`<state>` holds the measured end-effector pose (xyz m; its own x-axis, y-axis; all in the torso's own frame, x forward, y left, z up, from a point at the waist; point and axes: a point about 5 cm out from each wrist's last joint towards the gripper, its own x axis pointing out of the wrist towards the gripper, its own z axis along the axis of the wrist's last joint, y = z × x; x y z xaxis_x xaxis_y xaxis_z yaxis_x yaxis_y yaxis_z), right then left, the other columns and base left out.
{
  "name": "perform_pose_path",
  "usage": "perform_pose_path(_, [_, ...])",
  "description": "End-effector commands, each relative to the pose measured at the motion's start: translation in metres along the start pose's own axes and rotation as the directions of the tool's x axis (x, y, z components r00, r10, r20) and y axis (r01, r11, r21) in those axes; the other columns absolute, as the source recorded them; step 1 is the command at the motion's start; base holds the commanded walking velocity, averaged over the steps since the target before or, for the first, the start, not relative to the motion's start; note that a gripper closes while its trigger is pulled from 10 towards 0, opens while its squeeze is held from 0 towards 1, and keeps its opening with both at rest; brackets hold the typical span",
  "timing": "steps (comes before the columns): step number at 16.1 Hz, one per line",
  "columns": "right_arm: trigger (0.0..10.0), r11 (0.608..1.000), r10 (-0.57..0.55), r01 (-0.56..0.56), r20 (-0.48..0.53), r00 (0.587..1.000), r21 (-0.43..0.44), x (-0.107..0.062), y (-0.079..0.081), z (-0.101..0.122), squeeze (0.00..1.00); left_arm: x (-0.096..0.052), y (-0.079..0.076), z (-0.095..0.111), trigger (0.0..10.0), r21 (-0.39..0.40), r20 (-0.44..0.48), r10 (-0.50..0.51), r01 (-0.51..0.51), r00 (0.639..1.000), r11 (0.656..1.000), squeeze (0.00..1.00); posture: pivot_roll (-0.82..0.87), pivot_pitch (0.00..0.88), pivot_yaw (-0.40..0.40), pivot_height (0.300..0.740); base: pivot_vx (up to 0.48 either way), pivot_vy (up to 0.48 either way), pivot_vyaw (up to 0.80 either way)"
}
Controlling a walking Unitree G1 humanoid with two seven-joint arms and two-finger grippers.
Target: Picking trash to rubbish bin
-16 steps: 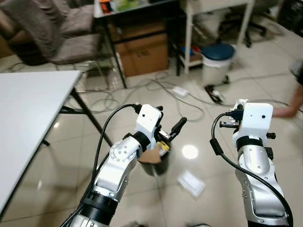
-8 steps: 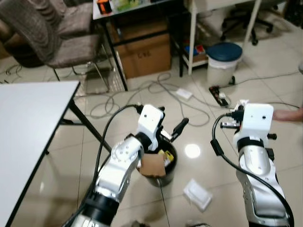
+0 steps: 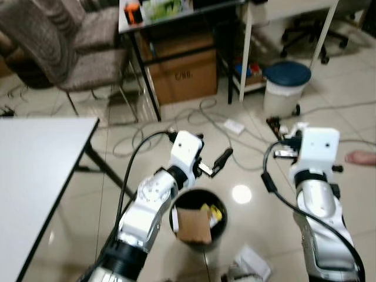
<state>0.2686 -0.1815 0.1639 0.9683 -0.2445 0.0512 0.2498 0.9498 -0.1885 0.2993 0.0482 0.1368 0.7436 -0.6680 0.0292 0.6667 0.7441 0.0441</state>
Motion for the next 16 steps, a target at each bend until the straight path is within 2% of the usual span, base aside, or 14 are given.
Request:
perform_pose_path(1, [10.0,1.0,0.02,-0.02,0.009,1.0,0.01,-0.0015,0.0075,0.0025,0.0,-0.0056,0.0083,-0.003,10.0,0.019,-0.021,0.028,-0.027,0.999,0.999,0.0,-0.17,0.141,0.123,0.74,0.416,0.0,0.0])
perform_pose_path(2, [10.0,1.0,0.02,-0.02,0.008,1.0,0.009,-0.0015,0.0075,0.0024,0.0,-0.0057,0.0078,-0.0021,10.0,0.016,-0.012,0.025,-0.024,1.0,1.0,0.0,-0.17,0.142,0.123,0.74,0.334,0.0,0.0])
perform_pose_path(16, [10.0,1.0,0.03,-0.03,0.0,1.0,0.01,-0.0012,0.0111,0.0002,0.0,-0.0057,0.008,-0.0022,10.0,0.039,-0.02,0.012,-0.011,1.0,0.999,0.0,-0.16,0.136,0.127,0.74,0.0,0.0,0.0])
